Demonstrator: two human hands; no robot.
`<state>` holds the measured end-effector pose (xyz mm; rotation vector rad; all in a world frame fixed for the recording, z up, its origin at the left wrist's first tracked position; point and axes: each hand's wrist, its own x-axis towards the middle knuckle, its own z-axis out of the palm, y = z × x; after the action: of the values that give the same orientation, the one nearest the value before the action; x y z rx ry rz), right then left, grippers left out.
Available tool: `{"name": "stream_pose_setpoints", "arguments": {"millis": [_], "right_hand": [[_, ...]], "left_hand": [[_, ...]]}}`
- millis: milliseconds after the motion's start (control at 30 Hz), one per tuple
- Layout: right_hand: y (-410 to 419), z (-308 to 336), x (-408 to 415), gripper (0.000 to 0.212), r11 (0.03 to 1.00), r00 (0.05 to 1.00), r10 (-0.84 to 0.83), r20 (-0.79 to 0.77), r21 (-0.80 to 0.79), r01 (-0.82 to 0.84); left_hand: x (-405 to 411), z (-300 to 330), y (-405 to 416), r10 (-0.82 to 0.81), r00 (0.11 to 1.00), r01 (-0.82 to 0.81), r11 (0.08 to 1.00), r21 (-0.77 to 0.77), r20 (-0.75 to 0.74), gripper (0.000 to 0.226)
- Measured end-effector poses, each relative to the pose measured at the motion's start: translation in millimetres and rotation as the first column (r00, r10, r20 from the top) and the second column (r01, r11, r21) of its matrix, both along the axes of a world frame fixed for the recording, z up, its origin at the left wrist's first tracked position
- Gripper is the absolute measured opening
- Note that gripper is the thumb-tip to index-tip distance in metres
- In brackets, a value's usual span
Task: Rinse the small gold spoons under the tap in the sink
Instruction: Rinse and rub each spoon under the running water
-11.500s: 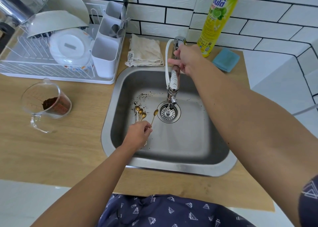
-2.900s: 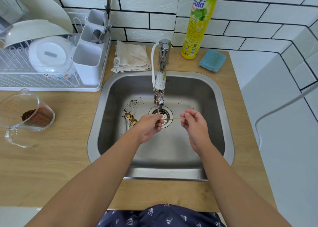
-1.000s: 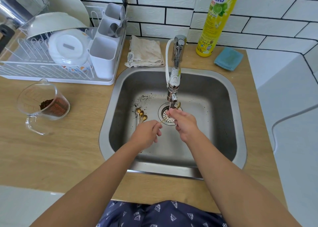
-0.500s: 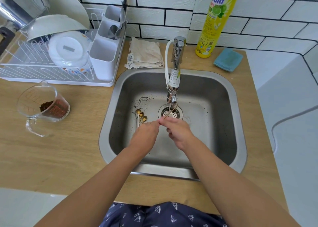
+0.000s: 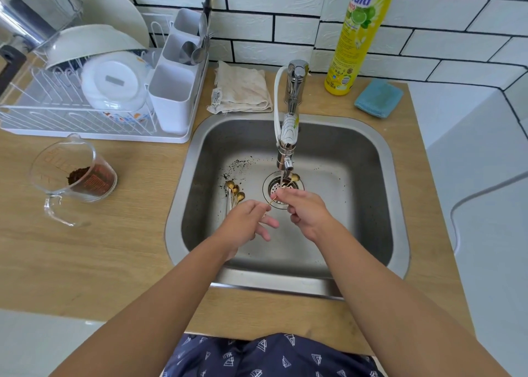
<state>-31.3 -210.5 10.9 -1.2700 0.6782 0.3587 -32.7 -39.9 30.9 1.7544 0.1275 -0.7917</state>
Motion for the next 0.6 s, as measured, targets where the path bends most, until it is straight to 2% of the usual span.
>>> {"name": "stream_pose_setpoints", "arguments": {"millis": [67, 200, 267, 367, 400, 533, 600], "right_hand": [[2.6, -1.9, -3.3, 0.013, 1.0, 1.0, 0.021, -0.004, 0.01, -0.021], [10.6, -1.6, -5.2, 0.022, 0.991, 0.992, 0.129, 0.008, -0.025, -0.128], [7.8, 1.2, 1.8, 0.024, 0.998, 0.998, 0.061, 0.029, -0.035, -0.06], [-3.1, 2.1, 15.2, 0.031, 0.983, 0.983, -0.181, 0.019, 0.014, 0.181], [-3.7, 2.3, 16.3, 0.032, 0.984, 0.983, -0.181, 0.017, 0.004, 0.181], [12.3, 3.0, 0.6, 0.028, 0.989, 0.991, 0.132, -0.016, -0.067, -0.133], [12.9, 3.5, -1.4, 0.028, 0.99, 0.991, 0.13, -0.011, -0.051, -0.13]], "left_hand": [[1.2, 2.0, 0.5, 0.006, 0.998, -0.008, 1.0, -0.029, -0.067, 0.028], [2.8, 3.2, 0.3, 0.032, 0.998, -0.034, 0.999, -0.038, -0.063, 0.029], [3.4, 3.2, 0.0, 0.039, 0.998, -0.041, 0.999, -0.026, -0.047, 0.027], [3.4, 1.2, 2.6, 0.041, 0.999, -0.041, 0.999, -0.003, -0.024, 0.025], [3.1, 0.7, 3.2, 0.037, 0.999, -0.037, 0.999, 0.004, -0.018, 0.025], [2.2, 1.0, 4.1, 0.026, 1.0, -0.025, 0.999, 0.032, -0.005, 0.026], [1.4, 0.7, 4.2, 0.02, 1.0, -0.019, 0.999, 0.036, -0.001, 0.026]]}}
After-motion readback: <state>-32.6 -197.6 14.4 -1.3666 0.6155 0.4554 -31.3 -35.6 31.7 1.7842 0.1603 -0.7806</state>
